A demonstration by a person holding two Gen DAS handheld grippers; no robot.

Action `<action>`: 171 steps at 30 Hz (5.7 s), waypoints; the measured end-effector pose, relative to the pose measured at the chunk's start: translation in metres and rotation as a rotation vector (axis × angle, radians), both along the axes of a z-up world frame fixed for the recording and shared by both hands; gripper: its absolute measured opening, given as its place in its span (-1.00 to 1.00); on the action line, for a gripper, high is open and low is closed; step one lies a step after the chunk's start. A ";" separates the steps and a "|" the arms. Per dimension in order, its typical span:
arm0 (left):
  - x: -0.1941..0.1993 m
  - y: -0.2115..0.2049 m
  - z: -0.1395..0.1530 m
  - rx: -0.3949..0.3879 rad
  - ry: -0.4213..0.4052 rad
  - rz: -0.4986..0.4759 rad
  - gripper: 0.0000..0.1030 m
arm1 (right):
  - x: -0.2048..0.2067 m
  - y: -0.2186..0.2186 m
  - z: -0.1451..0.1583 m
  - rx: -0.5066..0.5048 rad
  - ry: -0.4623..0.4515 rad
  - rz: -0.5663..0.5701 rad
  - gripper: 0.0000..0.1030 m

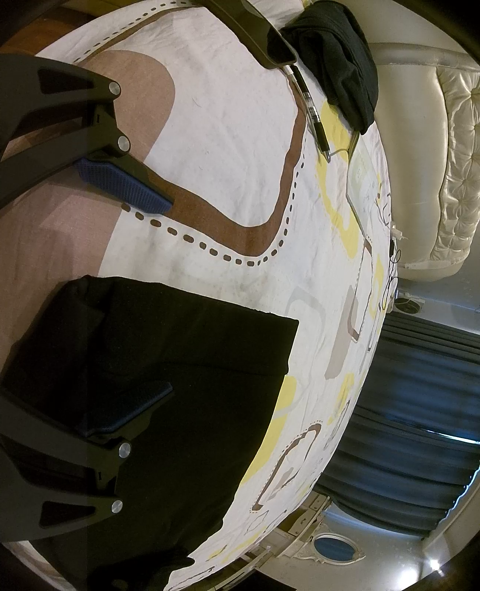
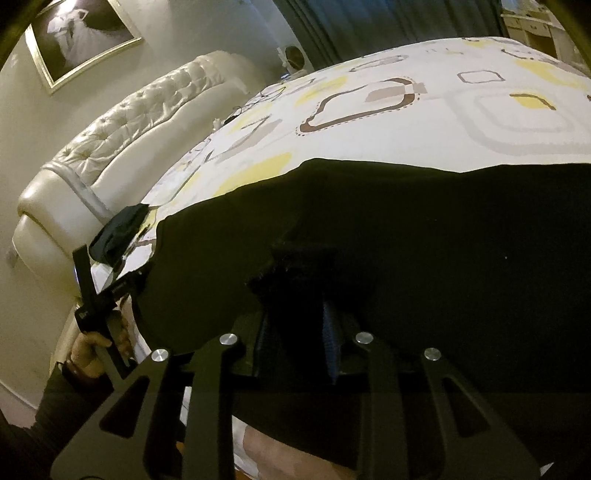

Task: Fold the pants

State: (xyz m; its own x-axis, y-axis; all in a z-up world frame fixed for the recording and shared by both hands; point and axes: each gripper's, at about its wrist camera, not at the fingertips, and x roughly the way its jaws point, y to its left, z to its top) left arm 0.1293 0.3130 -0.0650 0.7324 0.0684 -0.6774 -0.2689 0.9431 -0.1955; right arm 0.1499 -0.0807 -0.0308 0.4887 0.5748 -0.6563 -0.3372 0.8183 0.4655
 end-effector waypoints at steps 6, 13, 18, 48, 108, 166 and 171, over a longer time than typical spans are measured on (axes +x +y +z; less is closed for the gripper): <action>0.000 0.000 0.000 0.000 0.000 0.000 0.77 | -0.007 0.007 0.002 -0.023 -0.007 0.030 -0.34; 0.000 0.000 0.000 0.000 0.000 0.000 0.77 | -0.020 0.023 0.005 -0.032 -0.010 0.093 -0.10; -0.001 0.000 0.000 0.000 0.000 0.000 0.77 | -0.026 0.029 0.006 -0.055 -0.014 0.116 0.04; 0.007 0.030 0.016 -0.430 0.080 -0.189 0.77 | -0.040 0.009 0.016 0.059 0.036 0.118 0.24; 0.061 -0.022 0.053 -0.288 0.119 -0.385 -0.56 | -0.049 -0.012 0.042 -0.120 -0.074 0.023 0.60; 0.064 -0.153 0.130 -0.220 -0.031 -0.528 -0.84 | 0.050 -0.014 0.013 0.356 0.239 0.132 0.73; 0.062 -0.107 0.122 -0.199 -0.029 -0.439 -0.84 | 0.080 0.010 -0.007 0.405 0.345 0.136 0.73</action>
